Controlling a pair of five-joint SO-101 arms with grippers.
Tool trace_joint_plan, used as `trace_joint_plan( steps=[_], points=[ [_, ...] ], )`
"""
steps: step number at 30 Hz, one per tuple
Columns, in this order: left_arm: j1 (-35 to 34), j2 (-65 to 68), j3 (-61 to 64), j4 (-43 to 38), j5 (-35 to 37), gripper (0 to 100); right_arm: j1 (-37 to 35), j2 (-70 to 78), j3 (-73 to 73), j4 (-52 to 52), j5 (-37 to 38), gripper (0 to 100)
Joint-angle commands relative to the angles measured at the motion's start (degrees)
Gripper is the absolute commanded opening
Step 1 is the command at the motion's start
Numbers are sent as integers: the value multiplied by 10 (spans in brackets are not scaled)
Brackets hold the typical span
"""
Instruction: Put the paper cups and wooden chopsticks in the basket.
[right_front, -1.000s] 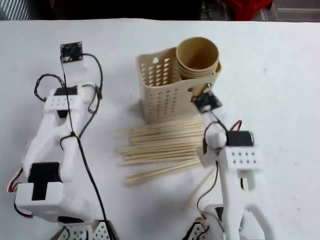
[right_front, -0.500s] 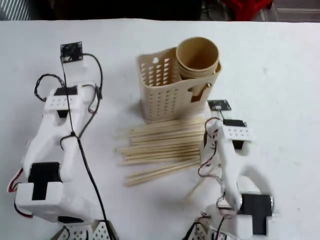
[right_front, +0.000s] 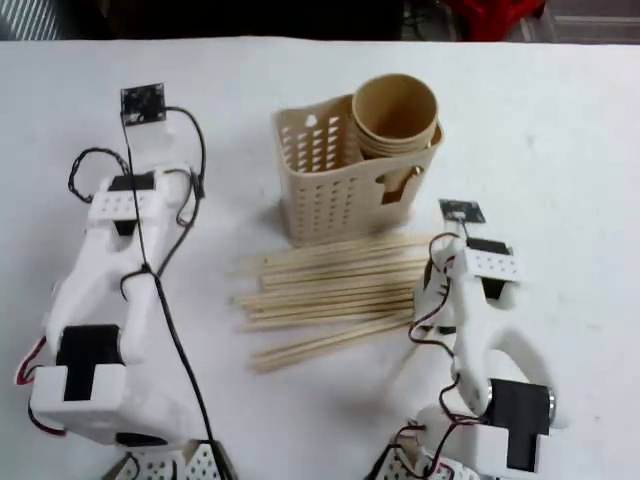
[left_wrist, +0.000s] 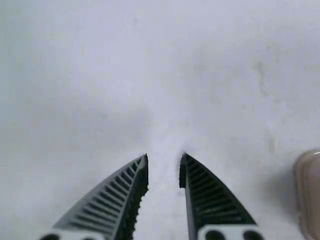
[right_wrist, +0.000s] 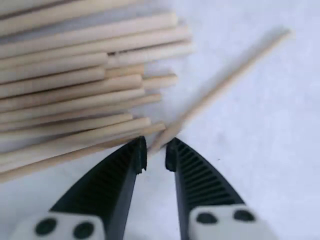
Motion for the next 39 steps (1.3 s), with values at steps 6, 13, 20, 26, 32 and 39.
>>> trace_joint_plan(
  steps=[6,13,20,26,32,39],
  points=[
    [-6,-7,-6,-9,-5,128,29,-15,-2,-12,-6,29],
    [-5,-7,-6,-11,-5,128,62,-65,-71,-7,-6,17],
    [-5,-7,-9,-11,-5,128,23,-204,-105,0,-6,17],
    [-7,-7,-10,-12,-5,128,-51,-356,-126,1,-18,17],
    [-7,-7,-10,-12,-5,128,-139,-438,-265,1,-72,16],
    [-23,-5,-8,-22,-5,128,-227,-346,-483,-13,-92,16]
  ],
)
